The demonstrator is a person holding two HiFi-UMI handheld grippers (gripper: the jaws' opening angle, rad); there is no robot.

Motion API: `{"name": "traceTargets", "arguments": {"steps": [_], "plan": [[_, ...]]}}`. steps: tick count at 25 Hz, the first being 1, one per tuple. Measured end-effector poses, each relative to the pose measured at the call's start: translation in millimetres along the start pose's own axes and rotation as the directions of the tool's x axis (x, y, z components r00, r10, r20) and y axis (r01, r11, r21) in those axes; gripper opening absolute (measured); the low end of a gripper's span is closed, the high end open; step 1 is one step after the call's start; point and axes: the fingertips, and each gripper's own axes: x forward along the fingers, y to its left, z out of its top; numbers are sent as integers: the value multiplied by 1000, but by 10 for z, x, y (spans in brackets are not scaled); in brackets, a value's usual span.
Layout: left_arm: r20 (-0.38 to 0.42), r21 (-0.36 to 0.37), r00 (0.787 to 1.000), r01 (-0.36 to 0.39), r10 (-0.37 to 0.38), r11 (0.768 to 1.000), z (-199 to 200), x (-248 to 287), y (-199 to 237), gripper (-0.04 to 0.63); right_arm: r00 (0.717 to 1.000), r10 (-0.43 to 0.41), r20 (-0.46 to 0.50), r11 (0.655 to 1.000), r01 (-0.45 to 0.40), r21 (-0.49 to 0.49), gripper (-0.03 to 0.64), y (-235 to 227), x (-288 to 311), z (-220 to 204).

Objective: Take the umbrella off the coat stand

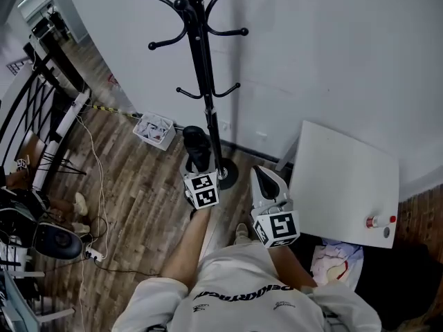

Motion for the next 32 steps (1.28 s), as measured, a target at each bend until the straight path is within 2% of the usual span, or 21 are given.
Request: {"name": "traceTargets", "arguments": {"steps": [8, 21, 32], "plan": [[59, -70, 997, 61, -56, 996, 284, -715, 59, 261, 1000, 21, -5, 1000, -21, -16, 3, 418, -180, 7], [146, -65, 983, 121, -111, 991, 679, -1580, 150, 261, 999, 24, 20, 999, -24, -44, 0, 702, -338, 79], [215, -49, 966, 155, -141, 987, 956, -1907, 48, 261, 1000, 19, 17, 999, -19, -35, -2, 643, -331, 195]]}}
